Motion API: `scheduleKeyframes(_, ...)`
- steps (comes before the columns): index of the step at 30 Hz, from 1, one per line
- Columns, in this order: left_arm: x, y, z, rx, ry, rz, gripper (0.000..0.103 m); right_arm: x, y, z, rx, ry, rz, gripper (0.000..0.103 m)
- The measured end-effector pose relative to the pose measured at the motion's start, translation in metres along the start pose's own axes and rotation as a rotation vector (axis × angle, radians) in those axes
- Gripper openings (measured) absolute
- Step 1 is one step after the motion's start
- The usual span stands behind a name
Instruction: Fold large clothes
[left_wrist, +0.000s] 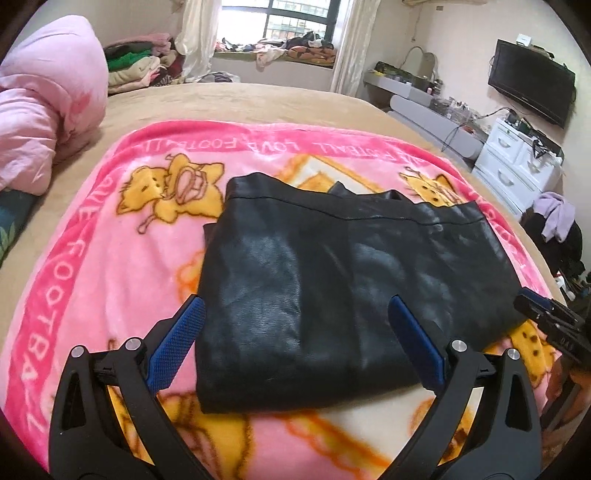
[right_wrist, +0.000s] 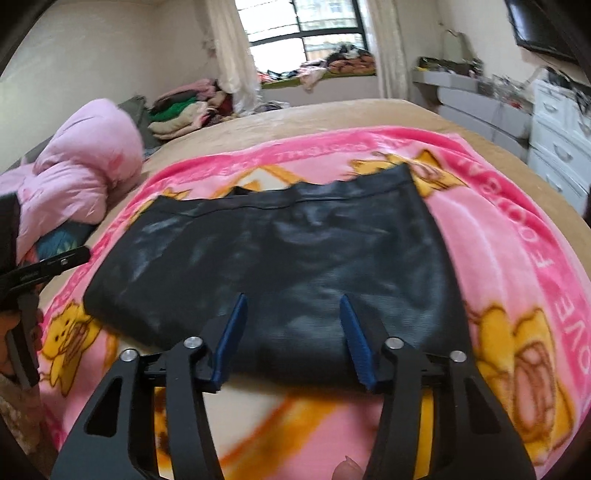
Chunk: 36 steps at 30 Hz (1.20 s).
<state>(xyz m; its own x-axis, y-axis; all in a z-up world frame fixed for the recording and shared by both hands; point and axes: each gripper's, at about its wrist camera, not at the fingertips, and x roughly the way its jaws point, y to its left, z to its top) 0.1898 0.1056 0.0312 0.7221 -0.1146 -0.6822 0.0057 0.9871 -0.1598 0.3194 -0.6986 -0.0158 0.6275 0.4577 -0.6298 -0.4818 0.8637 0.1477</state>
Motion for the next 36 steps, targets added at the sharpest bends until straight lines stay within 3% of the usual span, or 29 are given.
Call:
scheduleKeyframes(3,0.003,-0.003,-0.001,0.007,0.004,-0.018,0.087,0.003,0.019,-0.001,-0.03,-0.001,0.042,0.035)
scheduleKeyframes(5,0.006,-0.005,-0.002,0.008,0.007,-0.031,0.06,0.005,0.032,-0.002,-0.051,-0.001,0.068,0.031)
scheduleKeyframes(8,0.014,-0.005,-0.004,0.005,0.035,-0.061,0.034,0.009,0.045,-0.003,-0.071,0.005,0.088,0.027)
scheduleKeyframes(10,0.02,-0.004,-0.005,-0.012,0.065,-0.093,0.025,0.012,0.055,-0.004,-0.088,0.014,0.1,0.027)
scheduleKeyframes(15,0.039,-0.004,-0.011,-0.004,0.125,-0.073,0.024,0.017,0.068,-0.009,-0.106,0.031,0.12,0.027)
scheduleKeyframes(19,0.066,0.01,-0.021,-0.039,0.201,-0.051,0.012,0.018,0.075,-0.009,-0.111,0.033,0.124,0.027)
scheduleKeyframes(23,0.065,0.003,-0.018,-0.015,0.19,-0.031,0.013,0.02,0.078,-0.009,-0.107,0.039,0.109,0.027)
scheduleKeyframes(25,0.06,0.003,-0.016,-0.029,0.183,-0.054,0.024,0.019,0.079,-0.008,-0.113,0.035,0.089,0.027)
scheduleKeyframes(27,0.053,0.0,-0.014,-0.032,0.169,-0.074,0.041,0.018,0.08,-0.006,-0.11,0.025,0.091,0.027)
scheduleKeyframes(28,0.049,-0.002,-0.012,-0.022,0.155,-0.066,0.055,0.017,0.08,-0.005,-0.108,0.021,0.093,0.027)
scheduleKeyframes(29,0.045,-0.004,-0.011,-0.008,0.143,-0.056,0.06,0.016,0.082,-0.004,-0.109,0.019,0.092,0.028)
scheduleKeyframes(32,0.038,-0.004,-0.006,-0.002,0.124,-0.047,0.071,0.018,0.084,-0.003,-0.115,0.021,0.079,0.038)
scheduleKeyframes(36,0.031,0.0,-0.004,-0.007,0.108,-0.027,0.078,0.027,0.089,-0.005,-0.129,0.052,0.074,0.039)
